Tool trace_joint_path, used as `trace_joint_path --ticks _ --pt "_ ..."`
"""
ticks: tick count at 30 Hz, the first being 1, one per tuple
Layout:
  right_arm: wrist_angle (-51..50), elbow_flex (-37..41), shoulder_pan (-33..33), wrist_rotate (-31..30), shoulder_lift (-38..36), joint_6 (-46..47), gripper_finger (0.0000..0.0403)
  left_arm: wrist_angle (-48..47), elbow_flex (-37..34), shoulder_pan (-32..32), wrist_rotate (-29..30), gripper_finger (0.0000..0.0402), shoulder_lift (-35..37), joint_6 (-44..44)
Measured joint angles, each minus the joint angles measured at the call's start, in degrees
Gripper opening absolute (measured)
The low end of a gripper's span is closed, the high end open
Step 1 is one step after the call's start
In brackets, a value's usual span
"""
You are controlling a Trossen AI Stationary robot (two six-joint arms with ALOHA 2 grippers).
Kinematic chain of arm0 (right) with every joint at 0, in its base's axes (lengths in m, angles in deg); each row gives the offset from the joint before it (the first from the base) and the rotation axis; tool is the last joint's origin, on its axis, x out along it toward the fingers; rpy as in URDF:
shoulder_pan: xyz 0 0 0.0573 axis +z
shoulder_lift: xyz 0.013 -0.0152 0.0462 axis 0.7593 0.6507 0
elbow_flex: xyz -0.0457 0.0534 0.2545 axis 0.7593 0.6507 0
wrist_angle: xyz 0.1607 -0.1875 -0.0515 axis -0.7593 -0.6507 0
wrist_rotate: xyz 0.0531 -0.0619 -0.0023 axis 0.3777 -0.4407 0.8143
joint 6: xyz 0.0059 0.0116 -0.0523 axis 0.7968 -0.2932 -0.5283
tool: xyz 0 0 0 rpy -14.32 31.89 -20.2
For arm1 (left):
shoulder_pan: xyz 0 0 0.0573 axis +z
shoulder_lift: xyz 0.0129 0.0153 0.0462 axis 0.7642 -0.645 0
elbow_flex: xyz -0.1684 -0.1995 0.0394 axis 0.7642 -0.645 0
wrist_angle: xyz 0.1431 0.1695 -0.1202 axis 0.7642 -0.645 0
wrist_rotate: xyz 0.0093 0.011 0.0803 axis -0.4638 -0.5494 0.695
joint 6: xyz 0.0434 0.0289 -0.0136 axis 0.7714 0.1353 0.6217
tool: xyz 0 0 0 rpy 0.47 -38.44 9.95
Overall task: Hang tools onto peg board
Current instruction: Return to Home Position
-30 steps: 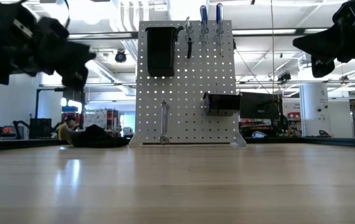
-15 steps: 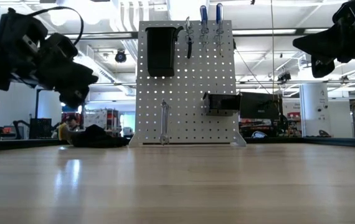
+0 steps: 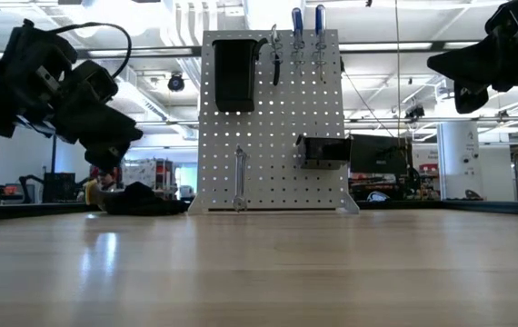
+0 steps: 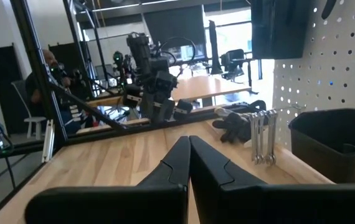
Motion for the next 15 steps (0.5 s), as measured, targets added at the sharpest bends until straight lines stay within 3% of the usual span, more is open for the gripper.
trace_joint_path --ticks 15 --pt "0.0 0.0 0.0 0.0 0.0 0.0 0.0000 0.0 0.0 0.0 0.0 0.0075 -5.2 0.0"
